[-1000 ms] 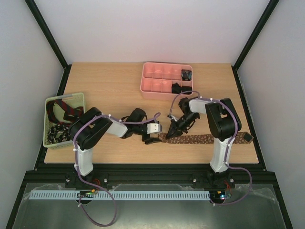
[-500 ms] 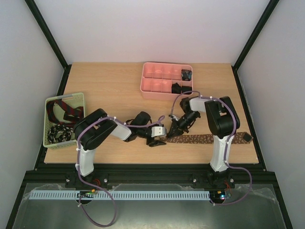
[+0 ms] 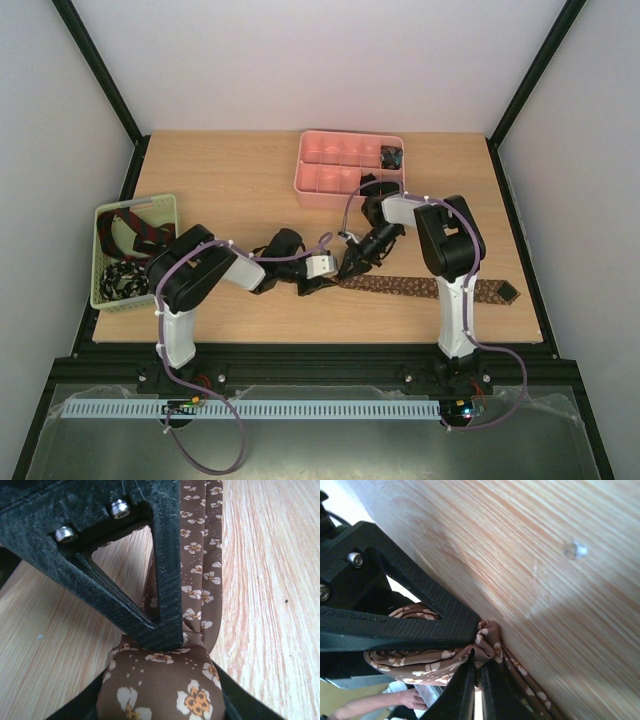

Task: Roll the ties
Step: Roll the tie at the center of the board.

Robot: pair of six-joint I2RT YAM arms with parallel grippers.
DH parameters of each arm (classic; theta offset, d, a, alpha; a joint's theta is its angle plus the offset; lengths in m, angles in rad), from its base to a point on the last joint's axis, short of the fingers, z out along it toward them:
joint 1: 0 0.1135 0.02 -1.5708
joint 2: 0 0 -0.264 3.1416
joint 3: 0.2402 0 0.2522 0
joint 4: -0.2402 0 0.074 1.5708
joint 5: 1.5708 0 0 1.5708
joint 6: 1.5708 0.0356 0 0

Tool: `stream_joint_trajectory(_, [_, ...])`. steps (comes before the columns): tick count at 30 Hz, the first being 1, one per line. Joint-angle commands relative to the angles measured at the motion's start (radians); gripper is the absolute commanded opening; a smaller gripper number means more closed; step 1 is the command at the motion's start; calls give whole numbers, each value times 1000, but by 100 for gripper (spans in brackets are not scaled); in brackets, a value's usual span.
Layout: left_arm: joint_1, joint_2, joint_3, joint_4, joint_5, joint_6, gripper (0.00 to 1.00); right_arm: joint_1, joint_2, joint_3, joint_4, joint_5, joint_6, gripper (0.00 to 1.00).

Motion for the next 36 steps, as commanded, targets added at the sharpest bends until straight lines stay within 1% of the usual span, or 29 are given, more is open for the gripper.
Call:
stream_joint_trajectory(1, [-2,13,-34,-156,-68,55,27,4,-48,-23,18,90,-22,10])
stream_joint_trajectory(3, [-5,10,-29,-182,-85,67,27,3,-108,-42,9,49,10,19])
stream_joint_trajectory(5, [-8,10,-23,-204,-101,74,26,3,-160,-59,4,-19,40,33])
stream_joint_trajectory(8, [-13,12,-12,-236,-118,83,26,5,-214,-90,27,-86,94,46])
stream_joint_trajectory(10, [-14,10,-17,-240,-118,89,25,8,-221,-103,53,-103,132,50])
stream_joint_trajectory(13, [-18,7,-19,-249,-119,95,25,15,-184,-94,60,-100,150,51])
stream_joint_trajectory(19, [-18,8,-21,-249,-115,96,26,33,-109,-93,86,-45,162,45])
stream_joint_trajectory(20, [-18,9,-21,-249,-113,96,26,38,-102,-90,92,-34,168,41])
stream_joint_trajectory(25, [-18,12,-18,-248,-116,95,27,44,-91,-60,67,9,155,3])
stream_joint_trajectory(26, [-18,12,-18,-247,-115,94,28,44,-95,-60,57,11,150,2])
stream_joint_trajectory(27, [-17,11,-19,-245,-115,90,31,44,-101,-63,49,9,148,1])
stream_joint_trajectory(28, [-16,7,-19,-240,-114,81,36,42,-109,-71,44,1,146,1])
stream_joint_trajectory(32, [22,-30,-19,-213,-16,38,67,12,-133,-133,30,-50,115,1])
stream_joint_trajectory(36, [22,-64,-24,-174,66,27,79,-24,-105,-161,29,-42,51,1])
